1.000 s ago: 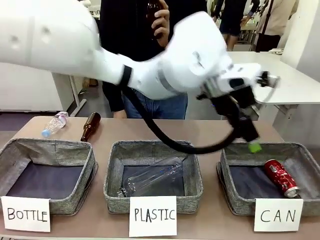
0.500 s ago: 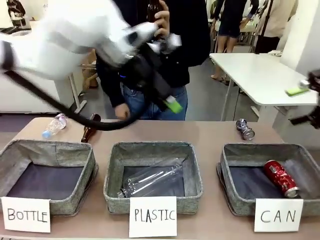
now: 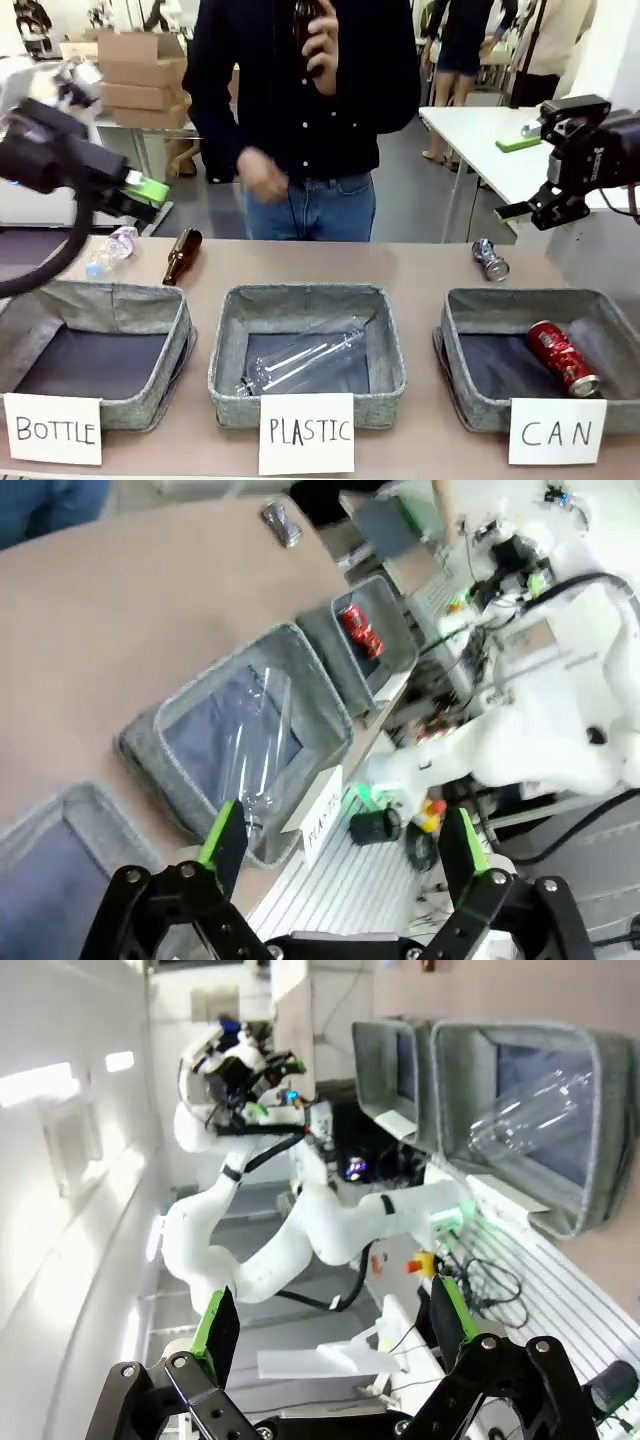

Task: Sort the can waste into the basket.
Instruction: Pick up the can waste from the table and place it in the right Fabric basket.

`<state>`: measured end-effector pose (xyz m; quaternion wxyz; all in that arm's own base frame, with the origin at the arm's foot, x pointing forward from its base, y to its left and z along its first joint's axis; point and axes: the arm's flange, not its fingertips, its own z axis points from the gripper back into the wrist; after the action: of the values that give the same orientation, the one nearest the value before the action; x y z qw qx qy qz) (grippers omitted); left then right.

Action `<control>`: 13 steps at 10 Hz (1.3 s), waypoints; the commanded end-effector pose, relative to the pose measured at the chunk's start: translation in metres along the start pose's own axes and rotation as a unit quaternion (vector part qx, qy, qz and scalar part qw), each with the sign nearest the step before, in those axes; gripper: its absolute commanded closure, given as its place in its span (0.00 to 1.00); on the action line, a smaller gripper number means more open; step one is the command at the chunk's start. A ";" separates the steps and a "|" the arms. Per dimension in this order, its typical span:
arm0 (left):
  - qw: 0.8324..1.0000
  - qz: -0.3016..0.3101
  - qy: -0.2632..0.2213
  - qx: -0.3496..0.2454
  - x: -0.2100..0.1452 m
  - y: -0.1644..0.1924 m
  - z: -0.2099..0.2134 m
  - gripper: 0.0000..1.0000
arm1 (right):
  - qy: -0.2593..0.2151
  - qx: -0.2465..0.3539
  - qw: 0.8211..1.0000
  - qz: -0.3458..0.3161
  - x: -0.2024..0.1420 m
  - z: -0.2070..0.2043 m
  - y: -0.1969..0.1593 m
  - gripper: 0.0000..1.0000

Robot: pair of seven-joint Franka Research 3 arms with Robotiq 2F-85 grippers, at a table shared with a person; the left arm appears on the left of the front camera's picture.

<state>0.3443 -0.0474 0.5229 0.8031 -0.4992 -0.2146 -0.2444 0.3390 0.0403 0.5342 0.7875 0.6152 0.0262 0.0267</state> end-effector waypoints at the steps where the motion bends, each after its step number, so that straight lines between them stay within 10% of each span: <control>1: 0.998 -0.040 0.037 0.021 0.013 -0.020 -0.031 0.00 | 0.036 0.003 0.999 -0.013 0.016 -0.016 0.000 0.00; 13: 0.998 -0.040 0.037 0.021 0.013 -0.020 -0.031 0.00 | 0.000 0.000 1.000 0.000 0.000 0.000 0.000 0.00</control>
<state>0.3434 -0.0870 0.5315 0.8122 -0.4627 -0.2039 -0.2910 0.3405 0.0397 0.5344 0.7881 0.6142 0.0300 0.0270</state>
